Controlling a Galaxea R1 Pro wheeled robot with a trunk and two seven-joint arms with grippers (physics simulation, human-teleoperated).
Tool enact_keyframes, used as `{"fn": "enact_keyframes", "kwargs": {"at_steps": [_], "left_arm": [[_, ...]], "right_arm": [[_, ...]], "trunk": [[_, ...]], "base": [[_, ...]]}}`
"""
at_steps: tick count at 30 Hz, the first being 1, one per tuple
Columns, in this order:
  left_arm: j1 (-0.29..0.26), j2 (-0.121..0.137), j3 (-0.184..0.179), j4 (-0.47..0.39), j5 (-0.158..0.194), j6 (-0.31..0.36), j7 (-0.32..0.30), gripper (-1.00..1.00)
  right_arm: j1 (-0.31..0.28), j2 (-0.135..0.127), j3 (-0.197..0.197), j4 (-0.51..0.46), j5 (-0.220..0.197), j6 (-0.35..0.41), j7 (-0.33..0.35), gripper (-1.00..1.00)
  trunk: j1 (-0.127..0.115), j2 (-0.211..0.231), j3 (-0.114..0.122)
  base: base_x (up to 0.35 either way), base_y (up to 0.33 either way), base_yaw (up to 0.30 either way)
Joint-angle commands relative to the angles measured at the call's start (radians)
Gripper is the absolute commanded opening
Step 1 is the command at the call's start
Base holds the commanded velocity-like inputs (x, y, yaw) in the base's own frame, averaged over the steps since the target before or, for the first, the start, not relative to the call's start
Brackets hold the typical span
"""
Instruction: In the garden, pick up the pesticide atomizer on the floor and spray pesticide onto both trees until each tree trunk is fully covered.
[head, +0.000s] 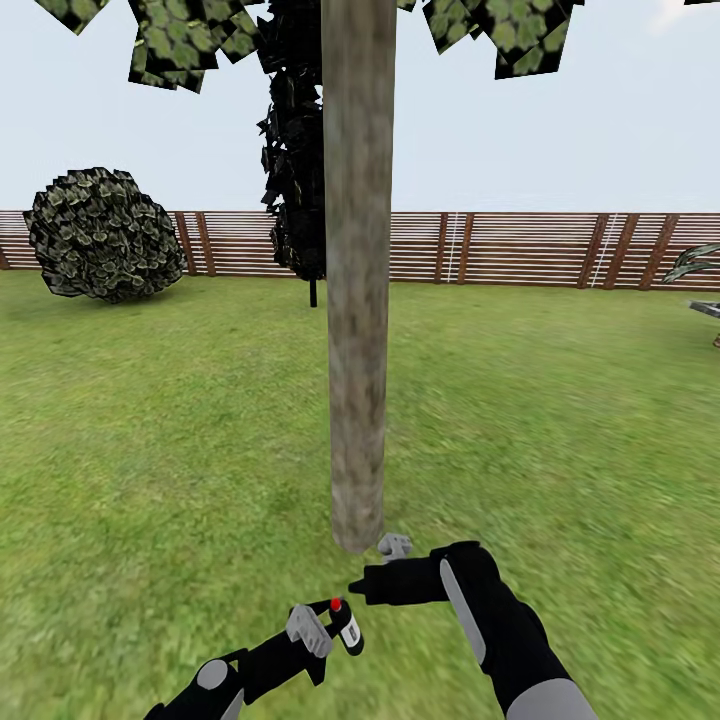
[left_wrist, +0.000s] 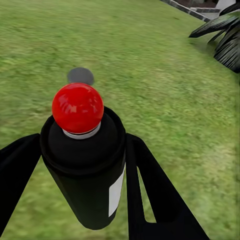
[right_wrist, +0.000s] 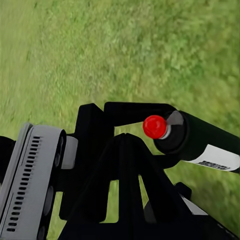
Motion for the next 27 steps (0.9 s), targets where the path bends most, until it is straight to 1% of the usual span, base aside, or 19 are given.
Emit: {"fn": "enact_keyframes", "kwargs": {"at_steps": [1, 9, 13, 15, 22, 27], "left_arm": [[-0.001, 0.001, -0.004, 0.001, 0.010, -0.002, -0.002, -1.00], [-0.001, 0.001, -0.004, 0.001, 0.010, -0.002, -0.002, -1.00], [-0.001, 0.001, -0.004, 0.000, 0.010, -0.002, -0.002, -1.00], [-0.001, 0.001, -0.004, 0.000, 0.009, -0.002, -0.002, -1.00], [-0.001, 0.001, -0.006, 0.000, 0.008, -0.002, -0.002, -1.00], [-0.001, 0.001, -0.030, 0.000, 0.009, -0.002, -0.001, -1.00]], "right_arm": [[-0.001, 0.000, 0.000, 0.001, -0.006, 0.007, -0.003, -1.00], [-0.001, 0.004, 0.001, 0.016, -0.006, 0.007, -0.006, -1.00], [-0.001, 0.007, 0.001, 0.018, -0.007, 0.004, -0.034, -1.00], [-0.001, 0.008, 0.001, 0.019, -0.008, -0.009, -0.048, -1.00], [-0.001, 0.009, 0.000, 0.020, -0.009, -0.020, -0.057, -1.00], [-0.001, 0.009, 0.000, 0.021, -0.009, -0.021, -0.058, -1.00]], "trunk": [[0.001, -0.002, -0.002], [0.001, -0.002, -0.002], [0.001, -0.002, -0.002], [0.001, -0.002, -0.002], [0.001, -0.002, -0.002], [0.001, -0.002, -0.002]], "base": [[0.000, 0.000, 0.000], [0.000, 0.000, 0.000], [0.000, 0.000, 0.000], [0.000, 0.000, 0.000], [0.000, 0.000, 0.000], [0.000, 0.000, 0.000]]}}
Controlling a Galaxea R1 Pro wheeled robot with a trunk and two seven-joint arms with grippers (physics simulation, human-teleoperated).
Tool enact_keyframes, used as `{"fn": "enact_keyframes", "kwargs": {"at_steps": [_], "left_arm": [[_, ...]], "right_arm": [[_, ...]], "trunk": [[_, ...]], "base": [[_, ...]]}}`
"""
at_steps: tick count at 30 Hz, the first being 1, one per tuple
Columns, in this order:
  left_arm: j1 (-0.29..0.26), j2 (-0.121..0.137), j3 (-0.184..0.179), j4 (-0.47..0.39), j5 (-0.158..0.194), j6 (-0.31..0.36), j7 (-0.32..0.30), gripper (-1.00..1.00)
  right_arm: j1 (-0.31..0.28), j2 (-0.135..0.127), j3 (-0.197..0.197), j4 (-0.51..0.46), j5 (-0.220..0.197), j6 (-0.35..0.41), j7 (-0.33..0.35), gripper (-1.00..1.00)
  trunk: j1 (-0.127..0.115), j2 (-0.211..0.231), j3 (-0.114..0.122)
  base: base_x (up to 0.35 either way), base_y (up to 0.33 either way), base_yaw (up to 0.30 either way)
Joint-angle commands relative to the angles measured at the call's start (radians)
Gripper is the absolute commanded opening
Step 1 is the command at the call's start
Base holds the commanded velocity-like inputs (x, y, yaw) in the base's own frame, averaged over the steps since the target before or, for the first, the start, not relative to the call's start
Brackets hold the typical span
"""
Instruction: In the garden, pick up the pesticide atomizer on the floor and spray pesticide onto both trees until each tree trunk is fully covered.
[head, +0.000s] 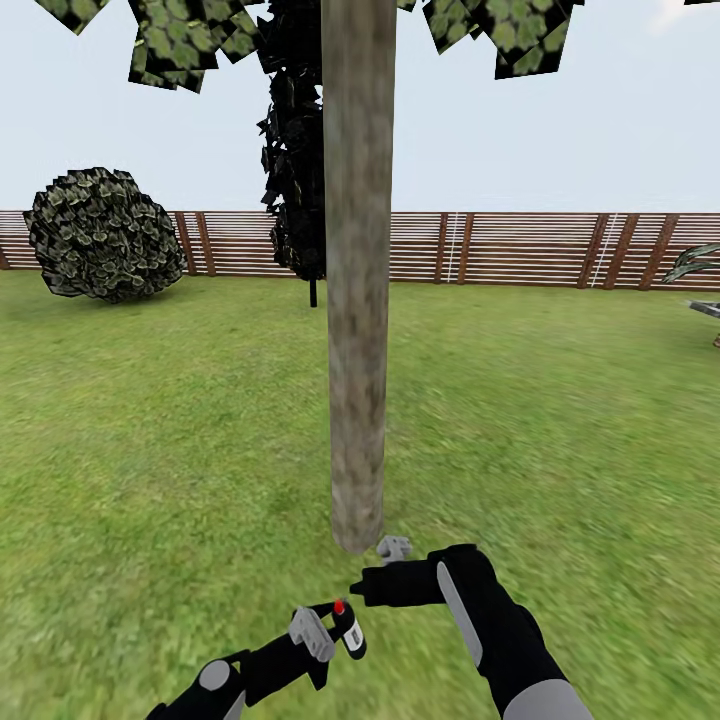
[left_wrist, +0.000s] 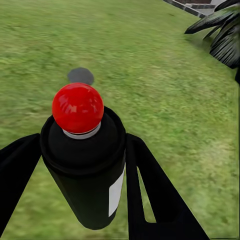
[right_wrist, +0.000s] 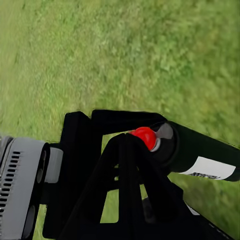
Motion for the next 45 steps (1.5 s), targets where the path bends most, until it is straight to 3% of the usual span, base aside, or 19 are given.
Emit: {"fn": "enact_keyframes", "kwargs": {"at_steps": [1, 45], "left_arm": [[-0.001, 0.001, -0.008, 0.001, 0.011, -0.002, -0.001, -1.00], [0.034, 0.004, -0.020, -0.056, 0.011, 0.000, 0.001, -1.00]], "right_arm": [[-0.001, 0.001, 0.000, -0.001, -0.006, 0.007, -0.003, -1.00], [-0.001, 0.019, 0.001, 0.044, -0.005, 0.006, -0.008, -1.00]], "trunk": [[0.001, -0.002, -0.002], [0.001, -0.002, -0.002]], "base": [[0.000, 0.000, 0.000], [0.000, 0.000, 0.000]]}}
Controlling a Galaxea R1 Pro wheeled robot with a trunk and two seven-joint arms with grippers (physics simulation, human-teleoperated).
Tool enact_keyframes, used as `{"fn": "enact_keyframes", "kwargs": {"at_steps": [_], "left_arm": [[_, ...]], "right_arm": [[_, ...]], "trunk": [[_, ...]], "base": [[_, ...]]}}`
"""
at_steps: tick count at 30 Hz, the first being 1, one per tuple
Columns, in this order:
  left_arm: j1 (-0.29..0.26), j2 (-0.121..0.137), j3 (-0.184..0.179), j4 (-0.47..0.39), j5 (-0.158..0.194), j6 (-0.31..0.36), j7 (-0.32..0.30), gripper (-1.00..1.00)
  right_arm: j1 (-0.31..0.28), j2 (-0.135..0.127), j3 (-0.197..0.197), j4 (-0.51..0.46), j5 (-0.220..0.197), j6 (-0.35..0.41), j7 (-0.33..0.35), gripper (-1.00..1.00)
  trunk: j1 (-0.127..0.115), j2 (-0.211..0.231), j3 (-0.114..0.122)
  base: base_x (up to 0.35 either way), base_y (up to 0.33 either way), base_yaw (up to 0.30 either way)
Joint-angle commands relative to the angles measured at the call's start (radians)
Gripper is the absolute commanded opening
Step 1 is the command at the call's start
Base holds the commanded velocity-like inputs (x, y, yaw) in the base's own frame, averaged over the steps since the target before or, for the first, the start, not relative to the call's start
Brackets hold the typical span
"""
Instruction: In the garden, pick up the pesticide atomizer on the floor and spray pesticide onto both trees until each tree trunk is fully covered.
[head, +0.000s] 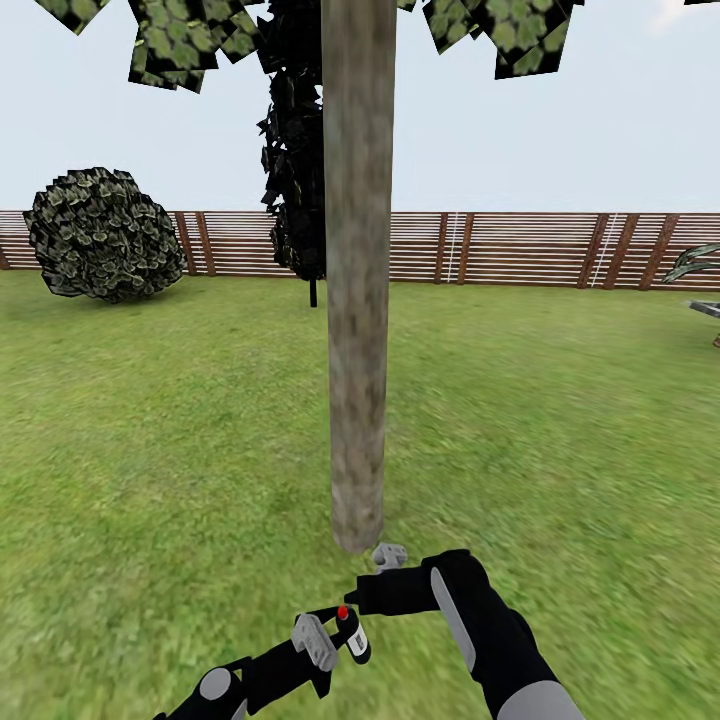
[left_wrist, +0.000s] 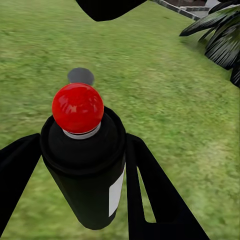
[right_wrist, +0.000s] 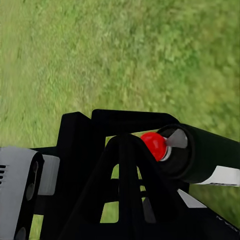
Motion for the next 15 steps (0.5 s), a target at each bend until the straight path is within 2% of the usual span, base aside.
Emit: {"fn": "enact_keyframes", "kwargs": {"at_steps": [1, 15], "left_arm": [[-0.001, 0.001, -0.004, 0.001, 0.010, -0.002, -0.002, -1.00], [-0.001, 0.003, -0.004, 0.000, 0.010, -0.002, -0.002, -1.00]], "right_arm": [[-0.001, 0.000, 0.000, -0.001, -0.006, 0.007, -0.003, -1.00], [-0.001, 0.003, 0.000, 0.005, -0.006, 0.007, -0.003, -1.00]], "trunk": [[0.001, -0.002, -0.002], [0.001, -0.002, -0.002]], "base": [[0.000, 0.000, 0.000], [0.000, 0.000, 0.000]]}}
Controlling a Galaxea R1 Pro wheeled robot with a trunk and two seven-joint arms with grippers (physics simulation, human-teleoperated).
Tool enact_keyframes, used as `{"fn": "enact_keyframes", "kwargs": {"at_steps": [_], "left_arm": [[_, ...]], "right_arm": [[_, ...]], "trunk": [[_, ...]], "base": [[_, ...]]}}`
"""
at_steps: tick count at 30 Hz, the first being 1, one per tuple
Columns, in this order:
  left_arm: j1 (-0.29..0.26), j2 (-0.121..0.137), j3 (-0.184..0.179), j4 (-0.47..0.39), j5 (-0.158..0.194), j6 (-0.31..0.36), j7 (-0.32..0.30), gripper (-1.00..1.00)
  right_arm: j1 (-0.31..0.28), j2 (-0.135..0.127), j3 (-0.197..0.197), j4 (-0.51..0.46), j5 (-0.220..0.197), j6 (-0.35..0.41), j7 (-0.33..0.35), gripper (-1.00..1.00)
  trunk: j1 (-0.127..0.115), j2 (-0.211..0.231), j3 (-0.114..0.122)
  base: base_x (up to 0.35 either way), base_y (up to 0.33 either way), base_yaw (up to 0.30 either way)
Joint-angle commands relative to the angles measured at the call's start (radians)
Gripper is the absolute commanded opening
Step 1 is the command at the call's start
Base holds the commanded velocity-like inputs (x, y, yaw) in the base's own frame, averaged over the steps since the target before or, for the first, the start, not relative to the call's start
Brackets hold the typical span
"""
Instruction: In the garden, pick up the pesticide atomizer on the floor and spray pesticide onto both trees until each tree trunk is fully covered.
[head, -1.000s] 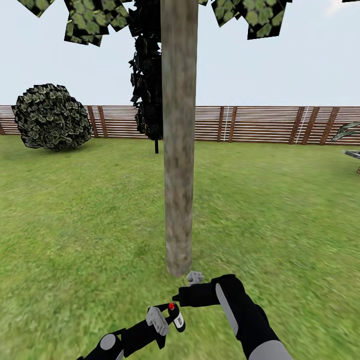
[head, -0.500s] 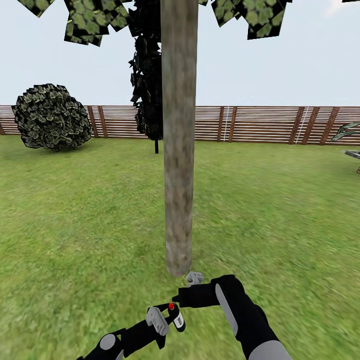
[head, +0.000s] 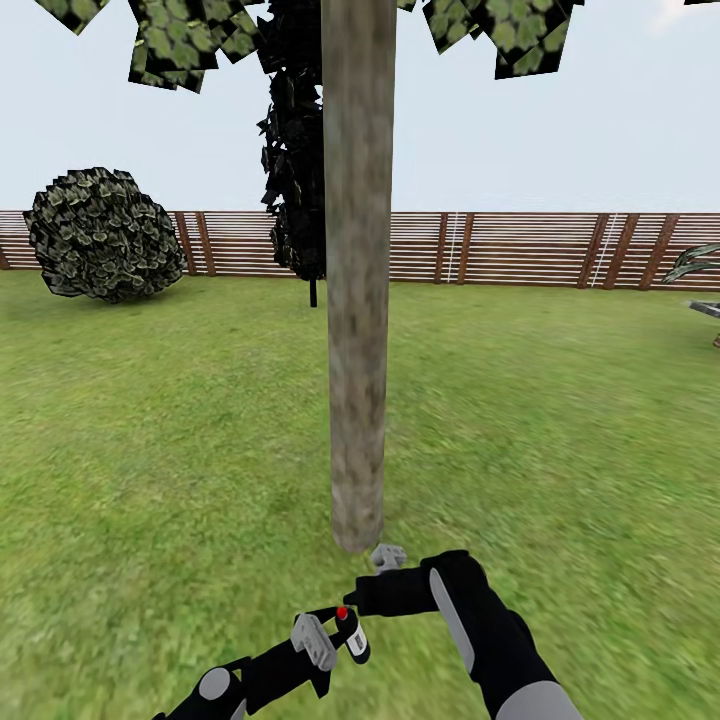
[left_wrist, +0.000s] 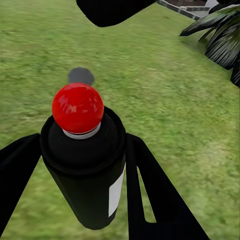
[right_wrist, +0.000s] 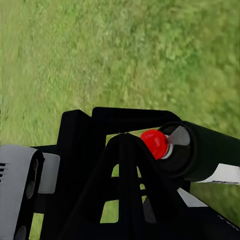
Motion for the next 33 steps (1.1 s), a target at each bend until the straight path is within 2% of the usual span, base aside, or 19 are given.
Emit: {"fn": "enact_keyframes", "kwargs": {"at_steps": [1, 33], "left_arm": [[-0.001, 0.001, -0.005, 0.001, 0.010, -0.002, -0.001, -1.00], [0.008, 0.002, -0.005, -0.018, 0.010, -0.002, 0.001, -1.00]], "right_arm": [[-0.001, 0.001, 0.000, 0.006, -0.006, 0.007, -0.003, -1.00], [-0.001, 0.005, 0.002, 0.023, -0.006, 0.007, -0.004, -1.00]], "trunk": [[0.001, -0.002, -0.002], [0.001, -0.002, -0.002]], "base": [[0.000, 0.000, 0.000], [0.000, 0.000, 0.000]]}}
